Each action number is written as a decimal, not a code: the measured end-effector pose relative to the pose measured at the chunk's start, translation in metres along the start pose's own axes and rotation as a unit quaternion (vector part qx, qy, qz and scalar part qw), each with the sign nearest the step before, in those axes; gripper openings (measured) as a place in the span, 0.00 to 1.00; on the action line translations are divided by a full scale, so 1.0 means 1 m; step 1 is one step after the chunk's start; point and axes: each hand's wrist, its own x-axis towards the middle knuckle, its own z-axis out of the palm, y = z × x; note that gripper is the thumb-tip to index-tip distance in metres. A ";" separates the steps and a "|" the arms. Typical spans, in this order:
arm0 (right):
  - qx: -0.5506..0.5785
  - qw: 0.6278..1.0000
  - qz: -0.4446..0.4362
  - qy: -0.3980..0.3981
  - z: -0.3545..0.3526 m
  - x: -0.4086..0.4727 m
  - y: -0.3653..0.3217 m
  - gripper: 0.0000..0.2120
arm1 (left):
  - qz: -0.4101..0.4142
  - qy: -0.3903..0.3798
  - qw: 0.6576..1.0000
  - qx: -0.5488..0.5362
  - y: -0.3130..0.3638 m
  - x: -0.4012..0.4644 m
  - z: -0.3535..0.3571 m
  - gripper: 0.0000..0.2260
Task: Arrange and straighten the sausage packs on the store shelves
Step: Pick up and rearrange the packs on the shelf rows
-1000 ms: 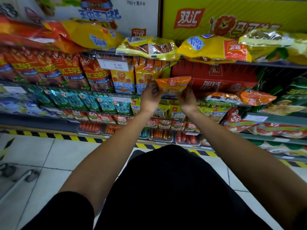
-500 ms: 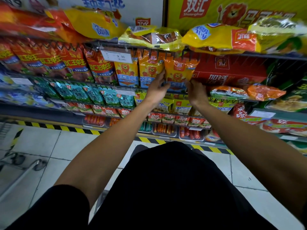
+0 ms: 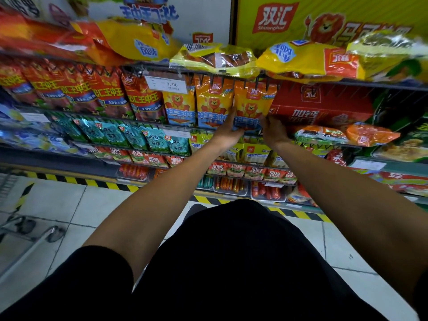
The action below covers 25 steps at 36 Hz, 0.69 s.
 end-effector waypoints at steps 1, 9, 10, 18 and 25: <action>-0.003 1.000 -0.001 -0.002 0.000 0.000 0.001 0.23 | -0.003 0.003 1.000 -0.004 0.001 0.000 0.001 0.35; -0.011 0.999 -0.028 0.038 0.001 0.001 0.000 0.21 | 0.024 0.034 0.999 -0.033 -0.005 0.000 0.002 0.33; -0.020 0.999 -0.028 0.037 0.002 0.001 0.000 0.21 | 0.022 0.024 0.999 -0.016 -0.006 0.002 0.001 0.34; -0.050 0.997 -0.045 0.036 0.002 -0.006 0.000 0.21 | 0.009 -0.024 0.999 -0.040 -0.014 0.007 -0.005 0.38; -0.041 0.998 -0.028 0.050 0.008 -0.006 0.001 0.23 | 0.038 -0.012 0.999 -0.026 -0.018 -0.003 -0.007 0.38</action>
